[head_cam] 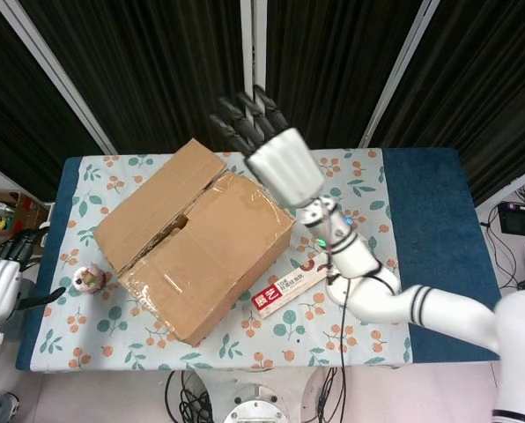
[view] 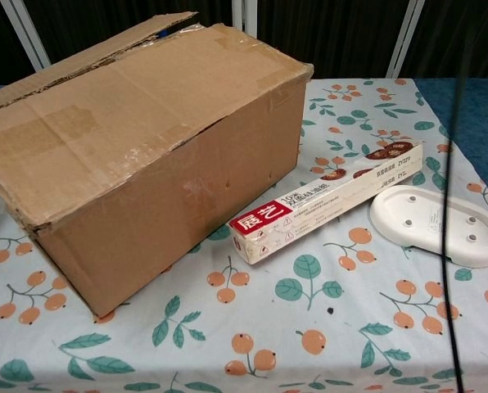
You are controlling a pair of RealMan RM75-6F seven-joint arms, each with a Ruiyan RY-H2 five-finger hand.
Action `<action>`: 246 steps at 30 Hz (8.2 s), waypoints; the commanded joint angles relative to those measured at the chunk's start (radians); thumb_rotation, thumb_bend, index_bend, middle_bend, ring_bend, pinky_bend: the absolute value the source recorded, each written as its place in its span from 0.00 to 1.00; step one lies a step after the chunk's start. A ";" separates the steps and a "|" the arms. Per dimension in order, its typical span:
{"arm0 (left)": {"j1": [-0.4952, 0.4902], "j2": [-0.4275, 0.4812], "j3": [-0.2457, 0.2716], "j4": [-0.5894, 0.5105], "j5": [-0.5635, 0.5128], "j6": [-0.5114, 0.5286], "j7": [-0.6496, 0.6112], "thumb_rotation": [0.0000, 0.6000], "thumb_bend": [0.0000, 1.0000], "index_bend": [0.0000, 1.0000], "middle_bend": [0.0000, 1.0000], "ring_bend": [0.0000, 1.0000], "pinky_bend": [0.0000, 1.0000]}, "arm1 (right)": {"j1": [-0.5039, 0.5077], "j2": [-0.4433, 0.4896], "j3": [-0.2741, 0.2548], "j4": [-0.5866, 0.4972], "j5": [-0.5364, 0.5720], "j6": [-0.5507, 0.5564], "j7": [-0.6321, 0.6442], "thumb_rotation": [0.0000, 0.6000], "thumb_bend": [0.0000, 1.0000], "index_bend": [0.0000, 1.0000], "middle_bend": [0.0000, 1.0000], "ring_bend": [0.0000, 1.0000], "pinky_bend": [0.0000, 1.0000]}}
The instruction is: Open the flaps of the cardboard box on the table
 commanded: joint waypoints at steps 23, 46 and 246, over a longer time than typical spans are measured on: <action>-0.245 -0.042 0.038 -0.061 0.108 -0.255 -0.099 0.32 0.03 0.15 0.25 0.14 0.21 | -0.929 0.327 -0.332 -0.083 -0.220 0.724 0.381 1.00 0.33 0.00 0.00 0.00 0.00; -0.283 -0.103 0.083 -0.086 0.104 -0.279 -0.042 0.28 0.02 0.15 0.31 0.14 0.21 | -1.009 0.201 -0.265 0.139 -0.151 0.598 0.504 1.00 0.33 0.00 0.00 0.00 0.00; -0.688 -0.154 0.072 -0.125 0.030 -0.575 0.239 0.11 0.00 0.37 0.45 0.08 0.18 | -1.076 0.171 -0.134 0.245 -0.128 0.519 0.753 1.00 0.19 0.00 0.00 0.00 0.00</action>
